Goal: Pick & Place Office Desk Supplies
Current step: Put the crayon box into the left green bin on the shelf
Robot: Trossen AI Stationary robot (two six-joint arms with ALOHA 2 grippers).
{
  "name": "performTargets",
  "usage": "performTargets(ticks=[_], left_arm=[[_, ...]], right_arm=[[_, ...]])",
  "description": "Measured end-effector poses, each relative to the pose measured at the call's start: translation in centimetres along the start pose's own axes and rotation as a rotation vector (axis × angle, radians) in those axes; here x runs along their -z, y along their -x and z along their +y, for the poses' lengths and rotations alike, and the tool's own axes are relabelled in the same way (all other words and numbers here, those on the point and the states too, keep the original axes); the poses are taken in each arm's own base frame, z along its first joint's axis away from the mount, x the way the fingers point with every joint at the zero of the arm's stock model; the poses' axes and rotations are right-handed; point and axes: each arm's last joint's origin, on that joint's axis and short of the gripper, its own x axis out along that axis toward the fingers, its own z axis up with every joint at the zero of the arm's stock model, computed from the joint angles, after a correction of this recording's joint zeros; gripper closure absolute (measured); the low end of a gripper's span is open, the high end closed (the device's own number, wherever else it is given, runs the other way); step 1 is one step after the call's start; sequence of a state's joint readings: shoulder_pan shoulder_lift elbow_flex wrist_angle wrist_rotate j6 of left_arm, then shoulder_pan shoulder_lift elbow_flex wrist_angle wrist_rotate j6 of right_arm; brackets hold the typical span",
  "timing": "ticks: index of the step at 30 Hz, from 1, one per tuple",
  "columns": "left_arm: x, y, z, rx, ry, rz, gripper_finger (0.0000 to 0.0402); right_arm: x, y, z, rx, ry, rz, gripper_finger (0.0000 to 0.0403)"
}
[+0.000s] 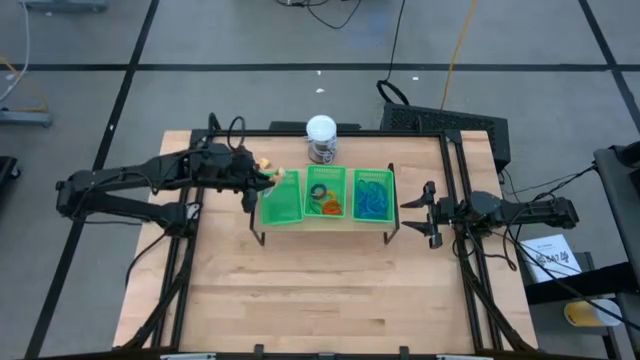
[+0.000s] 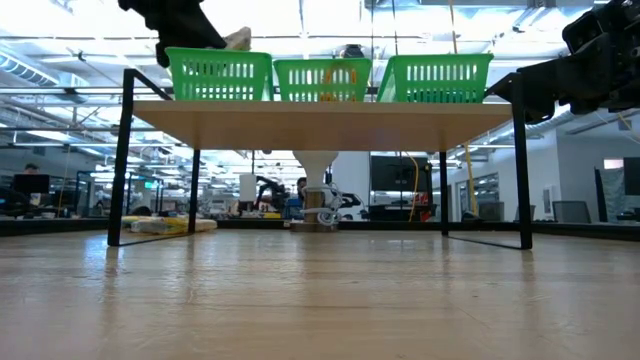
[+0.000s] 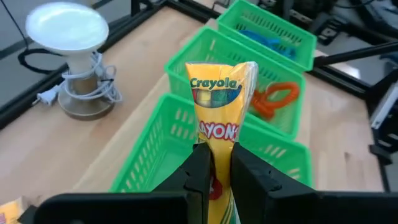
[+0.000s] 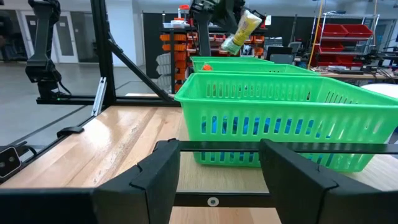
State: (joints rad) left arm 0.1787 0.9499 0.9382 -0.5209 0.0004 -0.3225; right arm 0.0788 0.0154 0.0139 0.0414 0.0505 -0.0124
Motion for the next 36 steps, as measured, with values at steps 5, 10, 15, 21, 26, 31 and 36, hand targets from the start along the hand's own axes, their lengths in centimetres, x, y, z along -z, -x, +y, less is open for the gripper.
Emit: performTargets(ticks=[5, 10, 15, 21, 26, 31, 36], left_arm=[[0.2, -1.4, 0.1, -0.018, -0.006, 0.048, 0.035], [0.6, -3.3, 0.2, -0.038, -0.04, 0.116, 0.035], [0.8, -4.2, 0.3, -0.046, -0.056, 0.143, 0.035], [0.8, -4.3, 0.3, -0.049, -0.03, 0.145, 0.0332], [0.8, -4.3, 0.5, -0.065, 0.002, 0.141, 0.0287], [0.8, -4.3, 0.6, -0.069, 0.003, 0.14, 0.0251], [0.7, -4.3, 0.6, -0.068, -0.006, 0.139, 0.0234]], right_arm=[[0.0, 0.0, 0.0, 0.0, 0.0, 0.0, 0.019], [0.0, 0.0, 0.0, 0.0, 0.0, 0.0, 0.019], [0.0, 0.0, 0.0, 0.0, 0.0, 0.0, 0.019], [0.0, 0.0, 0.0, 0.0, 0.0, 0.0, 0.019], [0.0, 0.0, 0.0, 0.0, 0.0, 0.0, 0.019], [0.0, 0.0, 0.0, 0.0, 0.0, 0.0, 0.019], [0.0, 0.0, 0.0, 0.0, 0.0, 0.0, 0.019]])
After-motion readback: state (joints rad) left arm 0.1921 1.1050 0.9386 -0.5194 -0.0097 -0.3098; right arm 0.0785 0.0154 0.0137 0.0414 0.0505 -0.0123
